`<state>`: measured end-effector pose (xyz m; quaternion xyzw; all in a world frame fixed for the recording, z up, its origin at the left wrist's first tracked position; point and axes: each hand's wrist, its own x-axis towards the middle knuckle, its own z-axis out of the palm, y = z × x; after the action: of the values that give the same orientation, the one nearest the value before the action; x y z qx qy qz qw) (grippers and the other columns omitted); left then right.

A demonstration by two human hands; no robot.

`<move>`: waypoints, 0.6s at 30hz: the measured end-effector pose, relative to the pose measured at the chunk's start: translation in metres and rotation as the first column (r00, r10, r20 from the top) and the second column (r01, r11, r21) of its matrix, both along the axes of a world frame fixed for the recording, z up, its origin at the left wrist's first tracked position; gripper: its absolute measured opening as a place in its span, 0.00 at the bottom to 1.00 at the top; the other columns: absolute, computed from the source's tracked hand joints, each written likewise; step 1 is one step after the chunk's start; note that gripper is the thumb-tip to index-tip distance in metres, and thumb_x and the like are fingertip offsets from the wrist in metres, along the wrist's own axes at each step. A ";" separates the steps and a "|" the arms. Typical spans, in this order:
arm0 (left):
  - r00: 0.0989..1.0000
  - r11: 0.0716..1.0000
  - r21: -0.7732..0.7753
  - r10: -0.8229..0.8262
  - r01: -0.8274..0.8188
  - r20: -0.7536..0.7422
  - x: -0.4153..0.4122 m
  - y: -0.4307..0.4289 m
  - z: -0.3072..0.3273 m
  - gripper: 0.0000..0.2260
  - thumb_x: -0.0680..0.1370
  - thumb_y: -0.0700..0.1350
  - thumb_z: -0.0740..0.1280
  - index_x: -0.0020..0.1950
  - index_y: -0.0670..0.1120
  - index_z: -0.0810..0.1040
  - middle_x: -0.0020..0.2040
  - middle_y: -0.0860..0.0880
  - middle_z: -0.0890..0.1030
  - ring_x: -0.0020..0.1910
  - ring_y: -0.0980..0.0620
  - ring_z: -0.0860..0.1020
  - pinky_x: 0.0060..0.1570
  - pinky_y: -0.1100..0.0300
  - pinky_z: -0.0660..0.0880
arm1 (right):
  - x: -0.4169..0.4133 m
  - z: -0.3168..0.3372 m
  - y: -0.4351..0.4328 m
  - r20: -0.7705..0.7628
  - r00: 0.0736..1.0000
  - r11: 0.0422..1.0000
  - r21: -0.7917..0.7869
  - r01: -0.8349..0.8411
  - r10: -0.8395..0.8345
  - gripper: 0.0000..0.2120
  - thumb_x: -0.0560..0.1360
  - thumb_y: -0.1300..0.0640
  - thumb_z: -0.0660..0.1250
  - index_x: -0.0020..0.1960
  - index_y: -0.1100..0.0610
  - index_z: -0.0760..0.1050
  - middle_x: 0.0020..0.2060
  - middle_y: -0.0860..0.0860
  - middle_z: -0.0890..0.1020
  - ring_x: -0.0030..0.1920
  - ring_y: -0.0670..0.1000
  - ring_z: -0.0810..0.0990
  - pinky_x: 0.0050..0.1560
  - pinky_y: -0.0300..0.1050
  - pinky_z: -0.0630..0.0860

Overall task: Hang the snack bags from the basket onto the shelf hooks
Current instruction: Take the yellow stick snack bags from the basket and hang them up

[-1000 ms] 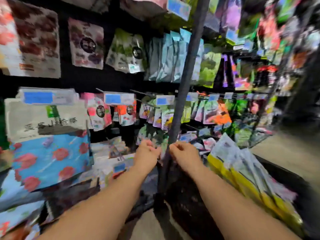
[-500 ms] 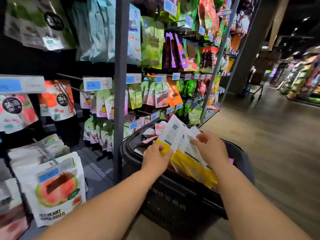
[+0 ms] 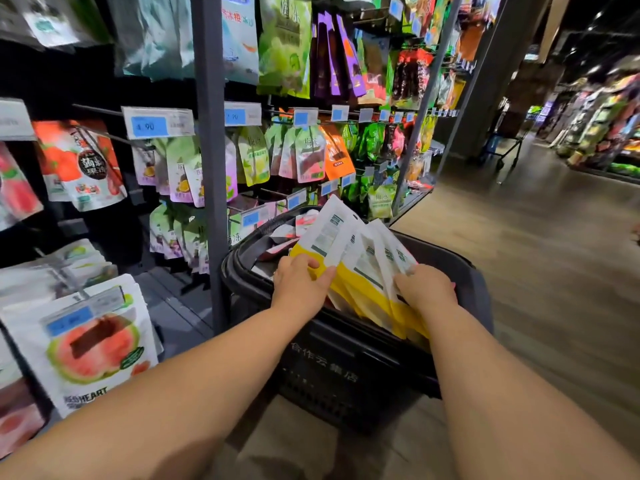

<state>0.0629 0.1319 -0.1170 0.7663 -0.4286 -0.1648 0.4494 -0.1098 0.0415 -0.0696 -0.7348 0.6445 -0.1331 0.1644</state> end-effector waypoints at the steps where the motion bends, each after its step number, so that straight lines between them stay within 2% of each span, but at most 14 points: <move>1: 1.000 1.000 0.004 0.000 0.000 0.003 0.000 0.000 0.000 0.16 0.79 0.57 0.65 0.60 0.48 0.74 0.64 0.45 0.68 0.67 0.43 0.66 0.68 0.52 0.64 | 0.000 0.000 0.001 -0.049 0.999 1.000 0.016 -0.013 0.013 0.15 0.81 0.56 0.58 0.63 0.61 0.77 0.60 0.58 0.80 0.60 0.59 0.77 0.53 0.48 0.71; 3: 1.000 1.000 0.012 -0.001 0.001 0.008 0.000 0.000 0.001 0.16 0.79 0.57 0.65 0.60 0.48 0.74 0.63 0.45 0.68 0.67 0.43 0.66 0.68 0.52 0.64 | 0.002 0.004 0.002 -0.159 0.987 0.998 0.051 -0.028 0.035 0.16 0.81 0.61 0.56 0.65 0.63 0.75 0.62 0.59 0.79 0.62 0.59 0.77 0.57 0.50 0.72; 6: 1.000 1.000 0.023 -0.005 0.005 0.000 -0.001 0.000 0.003 0.15 0.79 0.57 0.64 0.59 0.49 0.73 0.63 0.45 0.68 0.66 0.43 0.67 0.67 0.51 0.65 | 0.001 0.002 -0.004 -0.208 0.978 1.000 0.018 0.012 -0.008 0.18 0.79 0.59 0.57 0.66 0.59 0.75 0.62 0.57 0.79 0.63 0.60 0.76 0.61 0.51 0.73; 8: 1.000 0.999 0.033 -0.007 0.007 -0.003 -0.002 0.001 0.005 0.15 0.80 0.57 0.64 0.59 0.49 0.73 0.64 0.45 0.68 0.66 0.43 0.67 0.67 0.51 0.65 | -0.002 -0.001 -0.008 -0.135 0.989 0.996 -0.067 0.060 -0.069 0.17 0.78 0.60 0.57 0.63 0.58 0.78 0.58 0.57 0.81 0.60 0.60 0.78 0.61 0.52 0.74; 11: 1.000 0.999 0.041 -0.009 0.010 -0.018 -0.003 0.003 0.008 0.15 0.79 0.57 0.65 0.60 0.49 0.72 0.64 0.45 0.69 0.66 0.42 0.67 0.67 0.50 0.66 | -0.007 0.005 -0.009 0.017 0.997 0.980 -0.182 0.081 -0.080 0.13 0.79 0.61 0.57 0.51 0.57 0.81 0.47 0.57 0.83 0.49 0.60 0.80 0.43 0.45 0.74; 13: 0.999 0.999 0.038 -0.021 0.022 -0.047 -0.003 0.004 0.010 0.16 0.79 0.57 0.65 0.61 0.49 0.72 0.64 0.46 0.69 0.66 0.43 0.67 0.67 0.51 0.66 | -0.008 0.016 -0.006 0.118 0.992 0.964 -0.254 0.079 -0.051 0.14 0.79 0.59 0.56 0.37 0.55 0.75 0.34 0.53 0.77 0.41 0.59 0.76 0.32 0.43 0.65; 15: 0.996 0.999 0.028 -0.027 0.029 -0.080 -0.004 0.006 0.013 0.16 0.79 0.57 0.65 0.62 0.49 0.72 0.64 0.46 0.69 0.67 0.44 0.67 0.67 0.51 0.66 | -0.007 0.029 0.000 0.212 0.977 0.945 -0.318 0.081 -0.013 0.16 0.79 0.59 0.56 0.33 0.56 0.68 0.29 0.52 0.70 0.35 0.58 0.70 0.29 0.44 0.58; 18: 0.992 1.000 -0.005 -0.018 0.017 -0.127 -0.006 0.008 0.020 0.17 0.78 0.58 0.65 0.61 0.50 0.73 0.65 0.47 0.69 0.67 0.45 0.68 0.67 0.49 0.67 | -0.003 0.048 0.014 0.370 0.925 0.908 -0.411 0.077 0.089 0.17 0.79 0.58 0.56 0.31 0.57 0.65 0.27 0.52 0.68 0.30 0.52 0.64 0.29 0.47 0.55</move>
<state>0.0567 0.1396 -0.0972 0.7496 -0.4062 -0.2162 0.4758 -0.1130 0.0557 -0.0216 -0.7150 0.5544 -0.4071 0.1254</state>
